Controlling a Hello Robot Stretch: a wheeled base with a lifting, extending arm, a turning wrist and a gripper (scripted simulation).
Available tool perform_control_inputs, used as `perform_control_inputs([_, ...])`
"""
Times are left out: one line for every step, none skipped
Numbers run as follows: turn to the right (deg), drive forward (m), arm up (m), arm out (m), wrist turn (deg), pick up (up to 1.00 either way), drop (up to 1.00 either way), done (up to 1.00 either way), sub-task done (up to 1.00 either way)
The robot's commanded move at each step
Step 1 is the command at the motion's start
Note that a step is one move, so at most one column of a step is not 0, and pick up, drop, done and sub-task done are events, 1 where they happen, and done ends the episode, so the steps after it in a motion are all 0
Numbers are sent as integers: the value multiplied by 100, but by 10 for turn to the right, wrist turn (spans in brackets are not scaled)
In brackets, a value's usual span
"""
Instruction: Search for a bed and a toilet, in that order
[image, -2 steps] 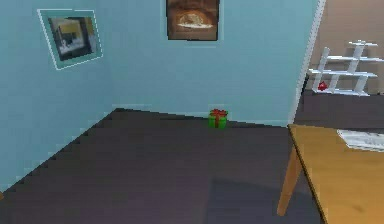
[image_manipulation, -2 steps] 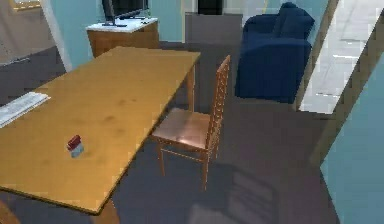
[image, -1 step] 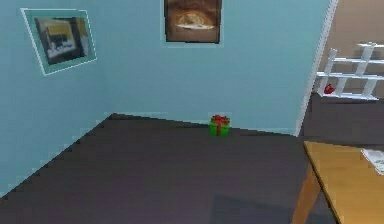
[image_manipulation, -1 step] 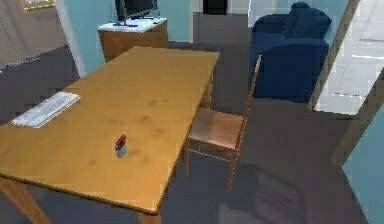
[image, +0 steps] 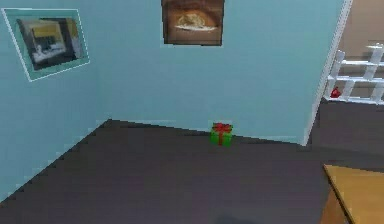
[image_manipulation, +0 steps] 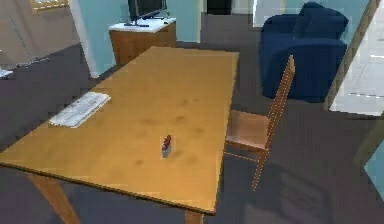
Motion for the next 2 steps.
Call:
perform_control_inputs([-450, 0, 0, 0, 0, 0, 0, 0, 0])
perform_control_inputs([-300, 0, 0, 0, 0, 0, 0, 0, 0])
